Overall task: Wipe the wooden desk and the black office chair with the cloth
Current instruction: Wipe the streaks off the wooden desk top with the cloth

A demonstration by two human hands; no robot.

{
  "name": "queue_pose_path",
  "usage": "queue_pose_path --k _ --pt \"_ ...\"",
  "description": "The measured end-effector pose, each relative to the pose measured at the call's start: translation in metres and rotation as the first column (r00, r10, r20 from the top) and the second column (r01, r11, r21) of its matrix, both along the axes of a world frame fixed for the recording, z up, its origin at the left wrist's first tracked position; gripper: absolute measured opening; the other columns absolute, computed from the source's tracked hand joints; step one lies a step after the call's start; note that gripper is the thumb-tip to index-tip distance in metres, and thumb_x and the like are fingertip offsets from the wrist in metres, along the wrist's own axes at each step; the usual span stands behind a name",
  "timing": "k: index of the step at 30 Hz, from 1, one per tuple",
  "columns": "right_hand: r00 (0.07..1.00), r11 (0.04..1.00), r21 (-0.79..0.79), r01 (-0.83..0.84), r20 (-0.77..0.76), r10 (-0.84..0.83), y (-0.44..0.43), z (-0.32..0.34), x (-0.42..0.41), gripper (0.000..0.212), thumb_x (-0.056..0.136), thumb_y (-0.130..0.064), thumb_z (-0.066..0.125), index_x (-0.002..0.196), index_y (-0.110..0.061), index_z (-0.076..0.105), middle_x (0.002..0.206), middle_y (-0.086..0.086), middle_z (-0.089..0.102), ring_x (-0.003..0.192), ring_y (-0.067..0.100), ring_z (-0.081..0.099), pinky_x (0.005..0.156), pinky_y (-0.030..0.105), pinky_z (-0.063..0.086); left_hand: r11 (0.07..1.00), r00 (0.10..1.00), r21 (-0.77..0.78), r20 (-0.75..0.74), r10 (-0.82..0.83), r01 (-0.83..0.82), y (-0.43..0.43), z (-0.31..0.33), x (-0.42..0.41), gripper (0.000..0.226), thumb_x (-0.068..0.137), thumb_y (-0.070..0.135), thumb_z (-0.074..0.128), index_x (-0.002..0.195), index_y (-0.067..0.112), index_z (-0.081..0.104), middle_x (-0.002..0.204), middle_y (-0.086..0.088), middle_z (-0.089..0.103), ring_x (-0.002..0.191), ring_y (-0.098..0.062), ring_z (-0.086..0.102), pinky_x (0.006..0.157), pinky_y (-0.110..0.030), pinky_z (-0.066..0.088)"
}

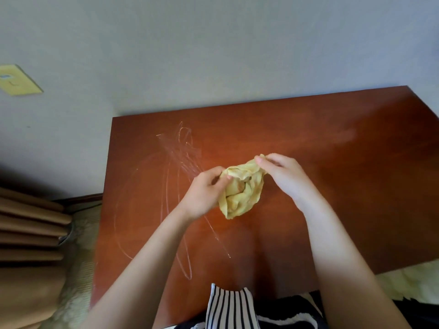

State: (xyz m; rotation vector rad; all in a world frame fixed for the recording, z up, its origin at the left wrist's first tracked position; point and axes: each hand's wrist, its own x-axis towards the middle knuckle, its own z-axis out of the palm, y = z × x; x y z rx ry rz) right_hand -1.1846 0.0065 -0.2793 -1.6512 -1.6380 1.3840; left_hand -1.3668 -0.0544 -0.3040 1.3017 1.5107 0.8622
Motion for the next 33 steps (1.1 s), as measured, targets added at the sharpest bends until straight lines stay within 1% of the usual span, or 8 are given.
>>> queue_pose_path --k 5,10,13,18,20,25,29,33 --pt "0.963 0.948 -0.269 -0.17 -0.251 0.101 -0.005 -0.022 -0.007 0.038 0.082 -0.051 0.065 0.116 -0.043 0.052 0.116 -0.015 0.06 0.108 0.009 0.06 0.096 0.035 0.048 0.992 0.982 -0.061 0.15 0.117 -0.109 0.011 0.003 0.007 0.029 0.1 0.026 0.046 0.094 0.004 0.064 0.082 -0.009 0.065 0.074 -0.02 0.061 0.077 -0.04 0.052" --pt "0.983 0.999 -0.031 0.011 -0.184 -0.016 -0.004 -0.039 -0.008 0.061 0.081 -0.042 0.069 0.135 -0.039 0.042 0.133 -0.011 0.047 0.122 0.006 0.046 0.088 0.017 0.039 0.979 0.96 -0.174 0.239 0.147 -0.107 0.018 0.002 -0.005 0.03 0.102 0.028 0.04 0.108 0.011 0.064 0.103 -0.013 0.07 0.093 -0.03 0.068 0.086 -0.046 0.053" --pt "0.971 0.99 0.033 -0.138 -0.193 0.141 0.009 -0.037 -0.004 0.063 0.085 -0.037 0.067 0.14 -0.043 0.036 0.144 -0.02 0.037 0.13 -0.002 0.033 0.103 0.023 0.029 0.965 0.953 -0.244 0.303 -0.018 0.096 0.025 0.005 -0.017 0.024 0.1 0.018 0.045 0.114 0.009 0.062 0.105 -0.012 0.069 0.095 -0.028 0.067 0.085 -0.042 0.053" --pt "0.932 0.951 0.008 -0.31 -0.198 0.305 0.022 -0.031 0.0 0.015 0.088 -0.032 0.064 0.094 -0.019 0.068 0.089 -0.011 0.069 0.085 0.001 0.062 0.078 0.021 0.048 0.928 0.918 -0.286 0.379 -0.119 0.238 0.034 0.011 -0.026 0.024 0.095 0.011 0.053 0.117 0.011 0.063 0.113 -0.013 0.068 0.103 -0.029 0.066 0.089 -0.036 0.054" --pt "0.936 0.964 -0.008 -0.267 -0.241 0.258 0.024 -0.03 0.004 0.018 0.088 -0.032 0.064 0.083 -0.015 0.068 0.082 -0.005 0.07 0.078 0.008 0.066 0.072 0.023 0.049 0.953 0.958 -0.269 0.278 -0.064 0.142 0.035 0.01 -0.027 0.019 0.096 0.015 0.054 0.11 0.013 0.066 0.108 -0.009 0.07 0.098 -0.024 0.068 0.083 -0.031 0.056" --pt "0.865 0.95 -0.212 -0.231 -0.491 0.101 0.025 -0.026 0.012 0.029 0.087 -0.031 0.063 0.112 -0.017 0.065 0.11 0.002 0.07 0.104 0.014 0.066 0.086 0.027 0.054 0.979 0.976 -0.047 -0.099 0.194 -0.199 0.038 -0.001 -0.017 0.015 0.094 0.019 0.057 0.103 0.022 0.069 0.101 -0.001 0.069 0.084 -0.007 0.066 0.071 -0.021 0.056" --pt "0.74 0.906 -0.381 -0.185 -0.66 -0.127 0.024 -0.021 0.017 0.041 0.079 -0.025 0.069 0.116 -0.011 0.062 0.115 0.01 0.068 0.108 0.022 0.064 0.079 0.028 0.056 0.988 0.988 0.004 0.024 0.154 -0.154 0.035 -0.003 -0.002 0.03 0.09 0.027 0.064 0.12 0.024 0.062 0.109 0.008 0.065 0.082 0.001 0.064 0.067 -0.021 0.055" --pt "0.705 0.867 -0.404 -0.291 -0.703 -0.091 0.021 -0.017 0.019 0.042 0.076 -0.02 0.074 0.116 -0.011 0.066 0.117 0.016 0.066 0.109 0.029 0.063 0.082 0.034 0.055 0.994 0.986 -0.105 0.163 -0.025 0.042 0.033 -0.004 0.012 0.029 0.092 0.029 0.06 0.118 0.017 0.065 0.108 0.004 0.07 0.096 -0.004 0.066 0.076 -0.014 0.05"
